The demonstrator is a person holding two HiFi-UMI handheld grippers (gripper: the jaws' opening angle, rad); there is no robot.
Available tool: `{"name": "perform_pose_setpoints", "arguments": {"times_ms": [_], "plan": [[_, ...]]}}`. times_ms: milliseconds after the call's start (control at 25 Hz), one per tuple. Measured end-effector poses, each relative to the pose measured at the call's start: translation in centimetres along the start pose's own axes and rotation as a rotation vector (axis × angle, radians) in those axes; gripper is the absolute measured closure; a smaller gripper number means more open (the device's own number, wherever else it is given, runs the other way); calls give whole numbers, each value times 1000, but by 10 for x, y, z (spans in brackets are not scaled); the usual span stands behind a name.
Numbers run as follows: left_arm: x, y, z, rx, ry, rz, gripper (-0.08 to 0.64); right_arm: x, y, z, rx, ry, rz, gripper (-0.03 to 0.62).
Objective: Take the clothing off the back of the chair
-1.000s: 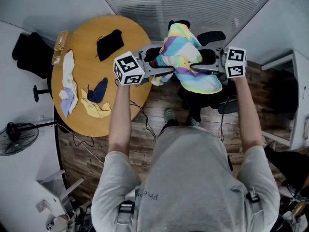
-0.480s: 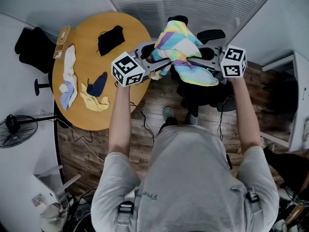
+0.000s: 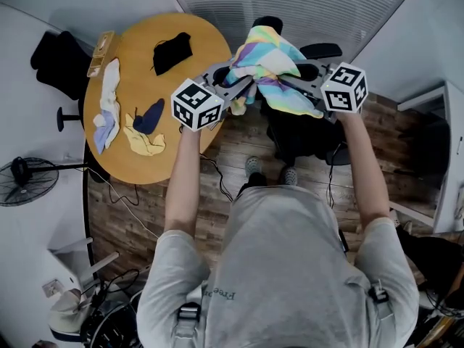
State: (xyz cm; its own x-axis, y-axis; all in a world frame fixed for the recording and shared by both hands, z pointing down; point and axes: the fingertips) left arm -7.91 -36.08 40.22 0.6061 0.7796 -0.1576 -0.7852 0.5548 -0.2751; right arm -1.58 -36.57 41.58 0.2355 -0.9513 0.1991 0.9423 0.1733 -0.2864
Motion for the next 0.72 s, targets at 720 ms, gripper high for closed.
{"name": "perform_pose_setpoints", "arguments": {"times_ms": [720], "plan": [[13,45,-42,129,102,-310,459,-32,4,-54,32,185,37,492]]}}
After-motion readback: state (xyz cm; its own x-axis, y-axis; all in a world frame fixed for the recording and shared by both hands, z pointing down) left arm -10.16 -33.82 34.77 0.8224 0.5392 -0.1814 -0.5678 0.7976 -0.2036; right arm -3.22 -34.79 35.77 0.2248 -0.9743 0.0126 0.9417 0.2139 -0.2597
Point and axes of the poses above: the fingertips, and each gripper's own axes: y backward along the fingers, x to its right, z out of its underside, and after that the axes turned 5 degrees about y, right-handed
